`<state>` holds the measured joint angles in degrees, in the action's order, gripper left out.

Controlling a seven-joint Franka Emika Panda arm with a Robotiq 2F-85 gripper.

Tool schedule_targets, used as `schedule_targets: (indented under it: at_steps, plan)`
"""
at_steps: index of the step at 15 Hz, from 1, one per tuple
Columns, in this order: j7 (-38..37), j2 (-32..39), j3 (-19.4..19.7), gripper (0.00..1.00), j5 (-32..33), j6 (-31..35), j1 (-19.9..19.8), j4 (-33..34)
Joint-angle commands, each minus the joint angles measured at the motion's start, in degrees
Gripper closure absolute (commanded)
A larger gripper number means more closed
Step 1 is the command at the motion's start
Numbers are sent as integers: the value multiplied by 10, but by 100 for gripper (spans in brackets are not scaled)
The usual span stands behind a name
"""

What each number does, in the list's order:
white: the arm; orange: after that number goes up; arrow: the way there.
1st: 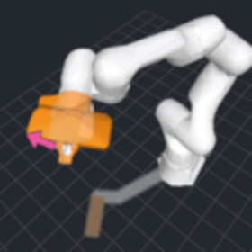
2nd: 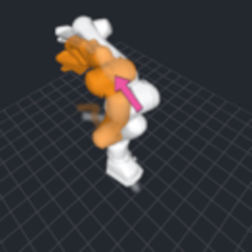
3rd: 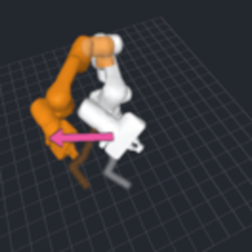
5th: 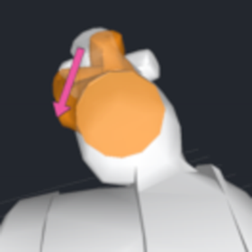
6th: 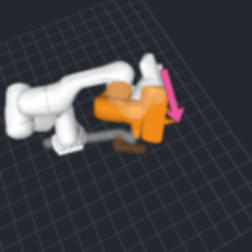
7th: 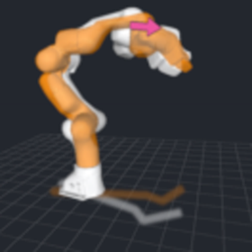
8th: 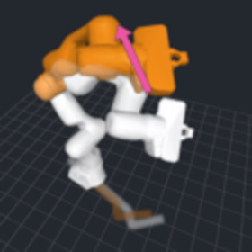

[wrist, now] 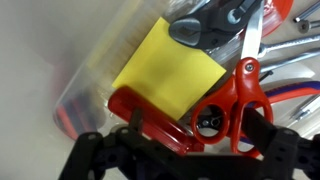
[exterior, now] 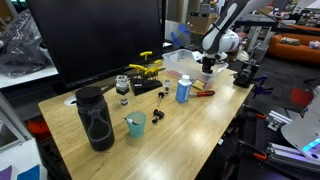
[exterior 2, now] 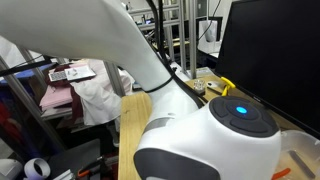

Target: Remove the red pair of scissors from the clear container on the right side of the table

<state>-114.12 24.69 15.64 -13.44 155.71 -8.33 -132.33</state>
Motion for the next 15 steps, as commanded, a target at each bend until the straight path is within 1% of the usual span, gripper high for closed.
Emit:
schedule_targets:
  at_steps: [1, 6, 9, 15]
  plan:
    - [27, 14, -12, 0, -24, 5, -16, 16]
    - [36, 18, -13, 0, -28, -2, -19, 21]
    - [56, 13, -28, 0, -57, -5, -36, 21]
    - [91, 8, -34, 0, -98, -4, -50, 22]
